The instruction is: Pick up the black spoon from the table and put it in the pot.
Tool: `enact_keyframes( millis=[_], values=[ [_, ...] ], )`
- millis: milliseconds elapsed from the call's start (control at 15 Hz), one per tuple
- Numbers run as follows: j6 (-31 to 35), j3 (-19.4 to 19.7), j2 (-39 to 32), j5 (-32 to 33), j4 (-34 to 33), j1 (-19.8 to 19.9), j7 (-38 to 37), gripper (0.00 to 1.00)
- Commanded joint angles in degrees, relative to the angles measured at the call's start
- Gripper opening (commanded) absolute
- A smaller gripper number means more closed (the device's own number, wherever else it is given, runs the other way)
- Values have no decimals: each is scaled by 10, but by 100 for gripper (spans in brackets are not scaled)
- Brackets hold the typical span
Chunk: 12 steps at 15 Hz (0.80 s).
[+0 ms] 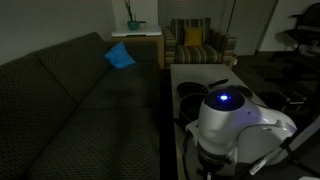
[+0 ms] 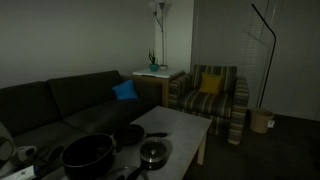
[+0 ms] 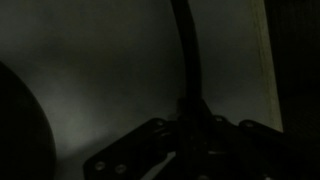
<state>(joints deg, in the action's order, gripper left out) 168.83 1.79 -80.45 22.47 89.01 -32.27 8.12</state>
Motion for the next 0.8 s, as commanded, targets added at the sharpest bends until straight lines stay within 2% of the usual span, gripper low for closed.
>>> enact_keyframes(
  millis=[0, 733],
  values=[
    [3, -9, 17, 21, 35, 28, 47, 3],
    [-9, -19, 78, 80, 106, 78, 150, 3]
  ],
)
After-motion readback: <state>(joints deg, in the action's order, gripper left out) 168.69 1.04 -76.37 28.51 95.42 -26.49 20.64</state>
